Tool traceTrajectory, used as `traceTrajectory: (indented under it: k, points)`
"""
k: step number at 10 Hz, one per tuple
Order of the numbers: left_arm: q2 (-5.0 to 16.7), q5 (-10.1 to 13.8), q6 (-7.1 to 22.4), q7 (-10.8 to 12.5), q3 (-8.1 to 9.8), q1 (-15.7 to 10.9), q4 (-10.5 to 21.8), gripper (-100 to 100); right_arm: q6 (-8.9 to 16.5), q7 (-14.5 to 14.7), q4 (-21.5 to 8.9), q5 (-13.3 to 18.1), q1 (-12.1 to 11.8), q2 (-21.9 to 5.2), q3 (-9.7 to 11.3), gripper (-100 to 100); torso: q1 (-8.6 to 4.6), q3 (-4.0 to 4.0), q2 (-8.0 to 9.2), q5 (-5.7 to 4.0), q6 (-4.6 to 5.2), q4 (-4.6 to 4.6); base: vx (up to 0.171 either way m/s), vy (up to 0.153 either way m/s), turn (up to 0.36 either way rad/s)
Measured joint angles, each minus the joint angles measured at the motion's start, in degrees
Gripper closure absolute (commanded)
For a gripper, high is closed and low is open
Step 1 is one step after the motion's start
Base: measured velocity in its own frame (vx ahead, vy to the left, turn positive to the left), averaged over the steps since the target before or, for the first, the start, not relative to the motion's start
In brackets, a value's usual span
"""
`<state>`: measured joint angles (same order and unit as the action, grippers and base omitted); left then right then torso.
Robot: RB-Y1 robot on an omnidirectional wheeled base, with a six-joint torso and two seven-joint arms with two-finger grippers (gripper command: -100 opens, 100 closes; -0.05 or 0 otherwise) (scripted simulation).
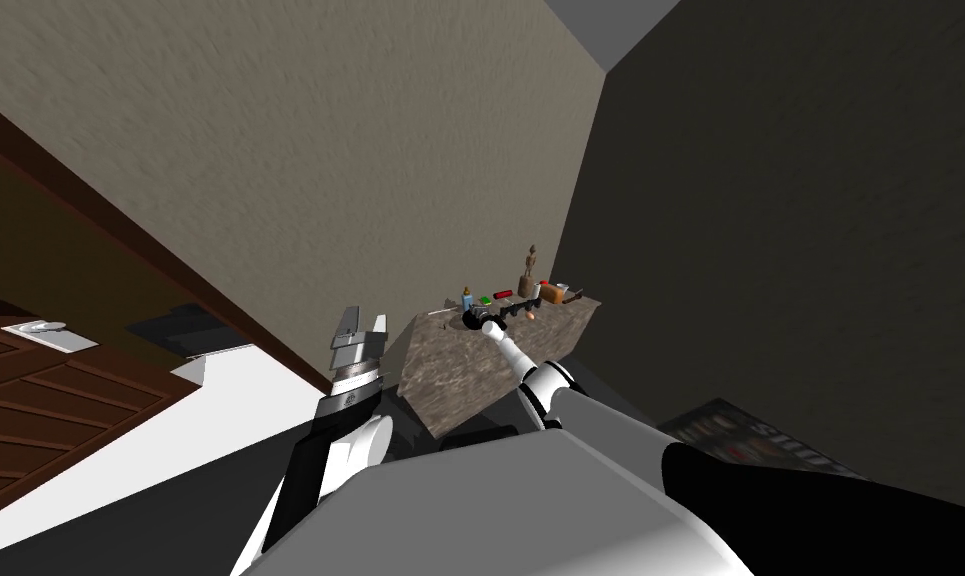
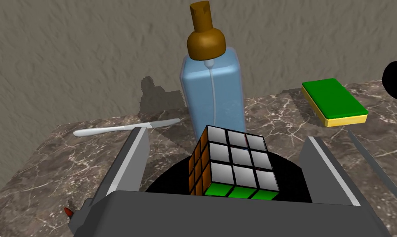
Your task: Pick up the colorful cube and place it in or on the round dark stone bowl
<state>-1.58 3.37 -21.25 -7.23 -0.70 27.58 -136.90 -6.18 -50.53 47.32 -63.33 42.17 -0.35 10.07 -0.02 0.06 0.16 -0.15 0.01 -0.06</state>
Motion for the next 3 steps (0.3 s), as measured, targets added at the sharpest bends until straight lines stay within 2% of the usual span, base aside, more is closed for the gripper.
traceTrajectory:
  k: [3]
  points:
    - [0.00, 0.00, 0.00, 0.00, 0.00, 0.00, 0.00, 0, 0.00, 0.00, 0.00, 0.00, 0.00, 0.00, 0.00, 0, -0.02, -0.01, -0.02, 0.00, 0.00, 0.00, 0.000, 0.000, 0.000]
